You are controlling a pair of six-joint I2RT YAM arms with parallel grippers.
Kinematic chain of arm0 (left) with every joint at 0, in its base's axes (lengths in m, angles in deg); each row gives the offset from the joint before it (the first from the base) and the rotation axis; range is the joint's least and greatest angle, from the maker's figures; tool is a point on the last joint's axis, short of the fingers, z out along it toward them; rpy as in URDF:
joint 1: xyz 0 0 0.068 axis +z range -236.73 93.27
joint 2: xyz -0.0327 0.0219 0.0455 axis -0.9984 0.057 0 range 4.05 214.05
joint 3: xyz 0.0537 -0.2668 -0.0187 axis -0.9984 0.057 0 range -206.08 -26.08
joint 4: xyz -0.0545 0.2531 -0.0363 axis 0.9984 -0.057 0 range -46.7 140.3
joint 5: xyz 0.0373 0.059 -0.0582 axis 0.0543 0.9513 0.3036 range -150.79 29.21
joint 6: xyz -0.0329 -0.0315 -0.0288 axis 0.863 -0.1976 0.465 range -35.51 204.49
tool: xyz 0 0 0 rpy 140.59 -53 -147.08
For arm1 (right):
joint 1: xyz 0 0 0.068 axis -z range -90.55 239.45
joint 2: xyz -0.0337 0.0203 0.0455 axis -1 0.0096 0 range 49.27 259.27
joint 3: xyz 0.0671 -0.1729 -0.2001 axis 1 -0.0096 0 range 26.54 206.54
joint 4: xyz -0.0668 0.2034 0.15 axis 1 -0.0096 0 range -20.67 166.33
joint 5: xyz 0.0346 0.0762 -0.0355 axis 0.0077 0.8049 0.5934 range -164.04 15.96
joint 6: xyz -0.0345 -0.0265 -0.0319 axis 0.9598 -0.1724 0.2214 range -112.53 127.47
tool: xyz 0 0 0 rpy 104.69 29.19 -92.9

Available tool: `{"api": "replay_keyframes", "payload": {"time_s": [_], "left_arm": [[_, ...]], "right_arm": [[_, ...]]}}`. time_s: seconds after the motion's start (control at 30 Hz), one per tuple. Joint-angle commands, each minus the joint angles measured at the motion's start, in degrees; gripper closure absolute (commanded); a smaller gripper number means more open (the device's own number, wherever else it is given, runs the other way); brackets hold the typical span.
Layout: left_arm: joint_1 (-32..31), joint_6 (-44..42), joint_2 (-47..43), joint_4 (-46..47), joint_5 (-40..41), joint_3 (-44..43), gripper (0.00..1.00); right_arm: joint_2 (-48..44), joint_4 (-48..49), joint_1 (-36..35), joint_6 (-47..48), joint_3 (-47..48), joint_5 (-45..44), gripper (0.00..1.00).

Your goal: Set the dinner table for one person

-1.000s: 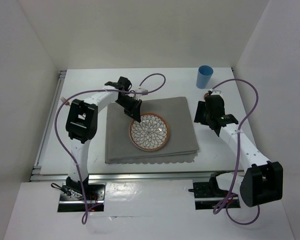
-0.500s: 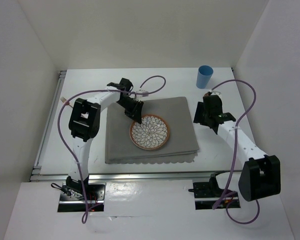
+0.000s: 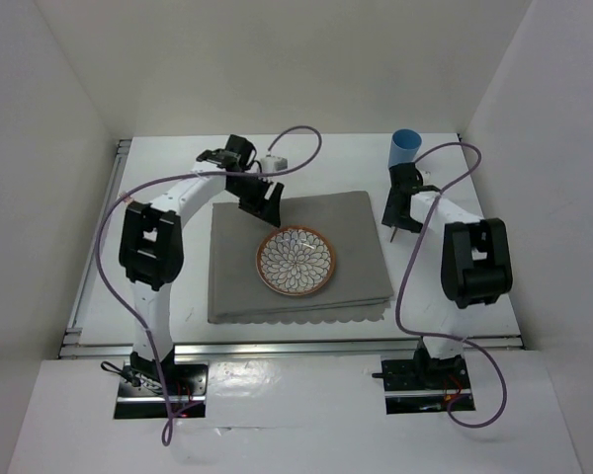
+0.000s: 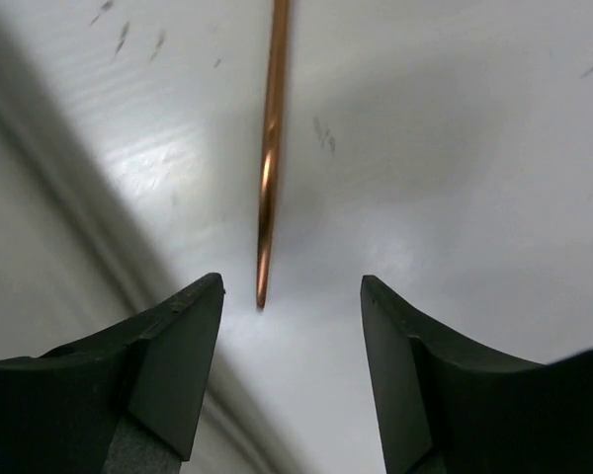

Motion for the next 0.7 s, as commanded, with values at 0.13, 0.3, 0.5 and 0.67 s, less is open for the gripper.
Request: {"api": "replay_keyframes", "payload": {"time_s": [0.13, 0.3, 0.5, 0.67], "left_arm": [[8.93, 3.49, -12.90, 0.17, 2.64, 2.21, 0.25], [14.82, 2.18, -15.72, -3.08, 9.47, 6.87, 0.25], [18.17, -0.45, -14.24, -1.15, 13.18, 15.40, 0.25], [18.17, 0.33, -7.82, 1.22, 12.39, 14.10, 0.26]], "right_arm": [[12.15, 2.78, 2.92, 0.67, 8.41, -2.86, 0.35], [14.79, 6.39, 4.15, 1.90, 8.42, 1.08, 0.43], [17.60, 8.24, 4.15, 2.43, 8.95, 2.86, 0.85], [16.73, 8.24, 4.15, 1.90, 6.59, 2.86, 1.00]]}}
